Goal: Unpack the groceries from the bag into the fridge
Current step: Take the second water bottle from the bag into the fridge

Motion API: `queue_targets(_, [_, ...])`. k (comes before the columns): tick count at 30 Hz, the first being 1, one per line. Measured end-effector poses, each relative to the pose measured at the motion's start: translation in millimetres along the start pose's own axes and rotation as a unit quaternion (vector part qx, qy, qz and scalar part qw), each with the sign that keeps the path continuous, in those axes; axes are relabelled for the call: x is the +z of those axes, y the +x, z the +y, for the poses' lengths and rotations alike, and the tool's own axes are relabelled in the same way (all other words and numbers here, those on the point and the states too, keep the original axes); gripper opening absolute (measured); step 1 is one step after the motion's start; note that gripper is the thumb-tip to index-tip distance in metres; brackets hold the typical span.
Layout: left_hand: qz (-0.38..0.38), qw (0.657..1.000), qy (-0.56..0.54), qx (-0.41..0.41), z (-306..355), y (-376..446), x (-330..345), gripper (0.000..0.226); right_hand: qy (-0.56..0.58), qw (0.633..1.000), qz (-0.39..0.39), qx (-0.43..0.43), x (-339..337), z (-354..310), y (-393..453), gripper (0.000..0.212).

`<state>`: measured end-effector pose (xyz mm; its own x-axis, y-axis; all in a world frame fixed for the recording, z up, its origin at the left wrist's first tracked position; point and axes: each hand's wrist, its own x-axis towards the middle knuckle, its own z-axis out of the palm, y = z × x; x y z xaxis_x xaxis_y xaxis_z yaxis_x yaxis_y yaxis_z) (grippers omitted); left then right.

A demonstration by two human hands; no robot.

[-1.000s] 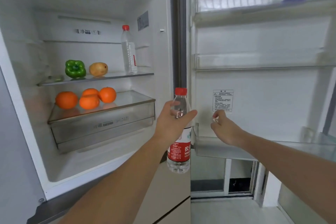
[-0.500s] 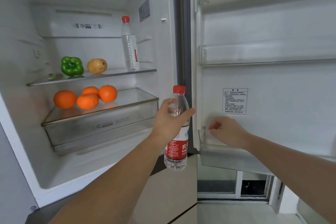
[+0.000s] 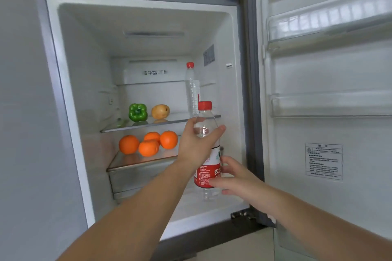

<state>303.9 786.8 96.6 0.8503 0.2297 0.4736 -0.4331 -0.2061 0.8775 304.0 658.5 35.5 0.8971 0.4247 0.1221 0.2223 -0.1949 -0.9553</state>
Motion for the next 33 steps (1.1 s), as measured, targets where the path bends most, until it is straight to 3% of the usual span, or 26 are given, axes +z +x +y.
queue_targets(3, [0.029,0.999,0.021,0.014,12,4,-19,0.055,-0.022,0.999,0.006,-0.033,18,-17,17,0.067])
queue_targets(9, [0.056,0.996,0.059,0.035,27,15,-56,0.06,-0.033,0.996,0.009,-0.088,44,-42,46,0.051])
queue_targets(17, [-0.048,0.997,0.061,0.008,48,70,-110,0.062,-0.034,0.993,0.0,-0.117,40,-86,100,0.055])
queue_targets(25, [-0.084,0.995,0.041,0.032,40,159,-131,0.061,-0.072,0.989,0.054,-0.12,26,-125,163,0.069])
queue_targets(33, [-0.087,0.995,0.012,0.055,25,227,-107,0.063,-0.085,0.981,0.125,-0.12,1,-131,220,0.057])
